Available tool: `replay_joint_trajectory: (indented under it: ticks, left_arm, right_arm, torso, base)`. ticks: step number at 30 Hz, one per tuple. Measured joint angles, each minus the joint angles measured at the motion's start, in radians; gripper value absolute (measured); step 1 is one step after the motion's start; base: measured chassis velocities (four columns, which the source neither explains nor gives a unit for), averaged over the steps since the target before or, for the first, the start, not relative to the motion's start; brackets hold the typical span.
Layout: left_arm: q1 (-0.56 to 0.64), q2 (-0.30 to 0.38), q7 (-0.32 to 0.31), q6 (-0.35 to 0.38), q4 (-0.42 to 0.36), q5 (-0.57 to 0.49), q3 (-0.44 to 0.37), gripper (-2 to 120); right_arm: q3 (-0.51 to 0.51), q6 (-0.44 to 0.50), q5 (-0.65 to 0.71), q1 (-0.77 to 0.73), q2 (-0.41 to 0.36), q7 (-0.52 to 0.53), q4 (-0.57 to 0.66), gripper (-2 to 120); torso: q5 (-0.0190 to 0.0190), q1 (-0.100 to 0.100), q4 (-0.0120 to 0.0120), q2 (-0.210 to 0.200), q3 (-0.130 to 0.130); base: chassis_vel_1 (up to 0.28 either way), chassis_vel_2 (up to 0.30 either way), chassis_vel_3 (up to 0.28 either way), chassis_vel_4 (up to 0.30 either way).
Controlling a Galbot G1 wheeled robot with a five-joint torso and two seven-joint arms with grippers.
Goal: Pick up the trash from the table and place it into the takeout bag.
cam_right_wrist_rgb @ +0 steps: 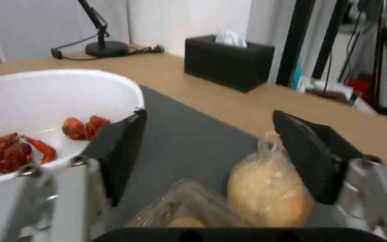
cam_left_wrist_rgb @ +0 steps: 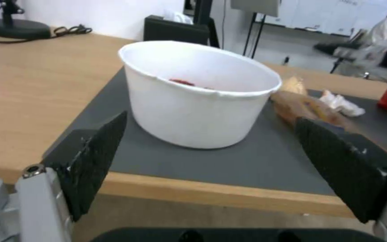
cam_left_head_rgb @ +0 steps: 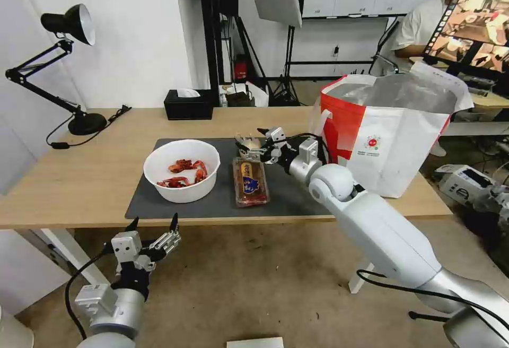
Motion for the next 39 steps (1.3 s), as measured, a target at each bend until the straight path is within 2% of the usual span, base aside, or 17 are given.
replay_joint_trajectory:
  ticks: [1,7,9,10,11,13,14,16,17,19,29,32,33,36,39]
  left_arm:
    - [0.0,0.0,0.0,0.0,0.0,0.0,0.0,100]
    - [-0.008,0.015,0.01,-0.003,0.0,-0.018,-0.001,100]
    - [-0.009,0.017,0.011,-0.004,0.001,-0.019,0.0,100]
    - [-0.01,0.022,0.013,-0.006,0.004,-0.024,0.001,100]
    - [-0.01,0.022,0.013,-0.006,0.004,-0.024,0.001,100]
    - [-0.015,0.031,0.014,-0.008,0.009,-0.034,0.004,100]
    - [-0.015,0.031,0.014,-0.008,0.009,-0.034,0.004,100]
    - [-0.019,0.035,0.008,-0.009,0.011,-0.036,0.004,100]
    - [-0.019,0.035,0.008,-0.009,0.011,-0.036,0.004,100]
    - [-0.017,0.037,0.005,-0.01,0.011,-0.038,0.003,100]
    - [-0.016,0.069,0.029,-0.006,0.011,-0.08,0.014,100]
    - [-0.022,0.14,0.049,0.01,0.02,-0.108,0.033,100]
    - [-0.022,0.14,0.049,0.01,0.02,-0.108,0.033,100]
    - [-0.044,0.2,0.05,0.033,0.016,-0.21,0.042,100]
    - [-0.059,0.223,0.05,0.041,0.014,-0.281,0.045,100]
  right_arm:
    - [0.0,0.0,0.0,0.0,0.0,0.0,0.0,70]
    - [-0.011,-0.011,0.007,0.012,0.004,-0.076,-0.056,43]
    - [-0.013,-0.012,0.007,0.015,0.004,-0.085,-0.062,41]
    - [-0.019,-0.014,0.006,0.021,0.003,-0.1,-0.075,32]
    - [-0.019,-0.014,0.006,0.021,0.003,-0.1,-0.075,32]
    - [-0.03,-0.021,0.005,0.032,0.006,-0.116,-0.098,22]
    - [-0.03,-0.021,0.005,0.032,0.006,-0.116,-0.098,22]
    - [-0.041,-0.034,0.006,0.04,0.012,-0.125,-0.121,11]
    - [-0.041,-0.034,0.006,0.04,0.012,-0.125,-0.121,11]
    - [-0.049,-0.038,0.005,0.046,0.018,-0.133,-0.139,2]
    - [-0.053,-0.041,-0.008,0.056,0.026,-0.137,-0.172,0]
    - [-0.051,-0.041,-0.013,0.054,0.02,-0.14,-0.178,0]
    - [-0.051,-0.041,-0.013,0.054,0.02,-0.14,-0.178,0]
    - [-0.048,-0.042,-0.013,0.049,0.018,-0.142,-0.179,0]
    - [-0.048,-0.042,-0.013,0.046,0.017,-0.143,-0.178,0]
  torso:
    - [0.0,0.0,0.0,0.0,0.0]
    - [0.0,0.0,-0.0001,0.0,0.0]
    - [0.0,0.0,-0.0001,0.0,0.0]
    - [0.0,0.0,-0.0001,0.0,0.0]
    - [0.0,0.0,-0.0001,0.0,0.0]
    - [0.0,0.0,-0.0001,0.0,0.0]
    - [0.0,0.0,-0.0001,0.0,0.0]
    - [0.0,0.0,-0.0002,0.0,0.0]
    - [0.0,0.0,-0.0002,0.0,0.0]
    - [0.0,0.0,-0.0001,0.0,0.0]
    - [0.0,0.0,0.0,0.0,0.0]
    - [0.0,0.0,-0.0001,0.0,0.0]
    - [0.0,0.0,-0.0001,0.0,0.0]
    - [0.0,0.0,-0.0001,0.0,0.0]
    - [0.0,0.0,-0.0001,0.0,0.0]
  base:
    - [0.0,0.0,0.0,0.0]
    - [0.0,0.0,0.0,0.0]
    - [0.0,0.0,0.0,0.0]
    - [0.0,0.0,0.0,0.0]
    - [0.0,0.0,0.0,0.0]
    - [0.0,0.0,0.0,0.0]
    - [0.0,0.0,0.0,0.0]
    - [0.0,0.0,0.0,0.0]
    - [0.0,0.0,0.0,0.0]
    - [0.0,0.0,0.0,0.0]
    - [0.0,0.0,0.0,0.0]
    - [0.0,0.0,0.0,0.0]
    - [0.0,0.0,0.0,0.0]
    - [0.0,0.0,0.0,0.0]
    - [0.0,0.0,0.0,0.0]
